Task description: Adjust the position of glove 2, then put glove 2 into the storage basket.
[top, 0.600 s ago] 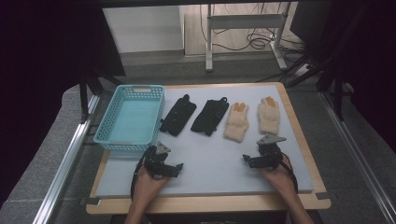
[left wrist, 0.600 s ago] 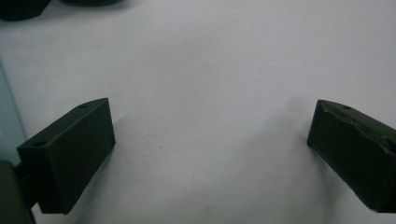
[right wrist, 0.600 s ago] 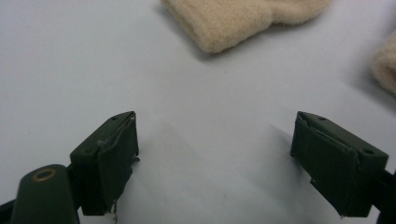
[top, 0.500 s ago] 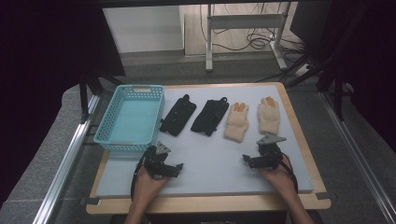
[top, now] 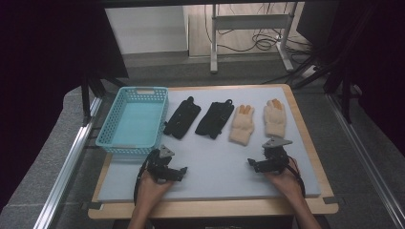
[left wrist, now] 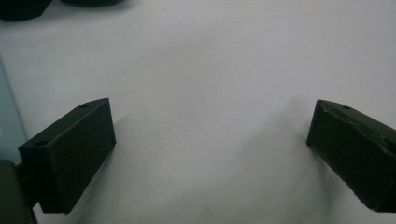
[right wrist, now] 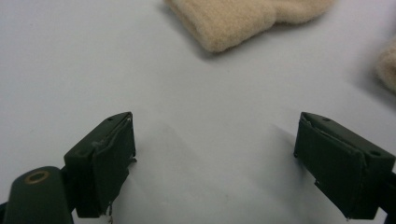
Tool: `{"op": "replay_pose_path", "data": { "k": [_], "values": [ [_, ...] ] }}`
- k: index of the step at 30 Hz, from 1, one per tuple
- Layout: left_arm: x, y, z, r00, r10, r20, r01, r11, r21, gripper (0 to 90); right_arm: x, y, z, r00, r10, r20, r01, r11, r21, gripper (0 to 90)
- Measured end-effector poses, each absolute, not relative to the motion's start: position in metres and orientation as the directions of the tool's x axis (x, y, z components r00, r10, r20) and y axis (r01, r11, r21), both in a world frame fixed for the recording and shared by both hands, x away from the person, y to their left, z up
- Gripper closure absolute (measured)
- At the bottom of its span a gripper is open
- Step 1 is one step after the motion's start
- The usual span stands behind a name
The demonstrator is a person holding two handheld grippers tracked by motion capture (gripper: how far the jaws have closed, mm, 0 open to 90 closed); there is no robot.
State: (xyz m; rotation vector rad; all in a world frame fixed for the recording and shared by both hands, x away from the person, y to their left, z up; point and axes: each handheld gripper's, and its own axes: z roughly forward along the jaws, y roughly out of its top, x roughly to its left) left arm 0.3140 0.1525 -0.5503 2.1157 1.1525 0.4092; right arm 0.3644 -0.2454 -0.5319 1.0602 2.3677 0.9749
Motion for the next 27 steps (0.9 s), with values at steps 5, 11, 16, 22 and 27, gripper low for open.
{"op": "replay_pose_path", "data": {
  "k": [5, 11, 16, 22, 27],
  "values": [
    [0.314, 0.1525, -0.5503, 0.558, 0.829, -0.047, 0.613, -0.374, 0.696, 1.7, 0.3642, -0.2454, -0.5318, -0.65, 0.758, -0.05, 0.503, 0.479, 0.72, 12.6],
    [0.314, 0.1526, -0.5503, 0.558, 0.829, -0.047, 0.614, -0.373, 0.696, 1.7, 0.3641, -0.2453, -0.5316, -0.65, 0.758, -0.05, 0.503, 0.479, 0.719, 12.6],
    [0.314, 0.1526, -0.5503, 0.558, 0.829, -0.047, 0.614, -0.373, 0.696, 1.7, 0.3641, -0.2455, -0.5312, -0.65, 0.759, -0.048, 0.505, 0.478, 0.719, 12.7],
    [0.3141, 0.1526, -0.5503, 0.558, 0.829, -0.048, 0.614, -0.373, 0.696, 1.8, 0.3658, -0.2452, -0.5298, -0.65, 0.759, -0.037, 0.512, 0.473, 0.717, 12.8],
    [0.3141, 0.1526, -0.5503, 0.557, 0.829, -0.048, 0.614, -0.372, 0.696, 1.9, 0.3683, -0.24, -0.5221, -0.667, 0.745, -0.029, 0.497, 0.473, 0.727, 13.8]
  ]
}}
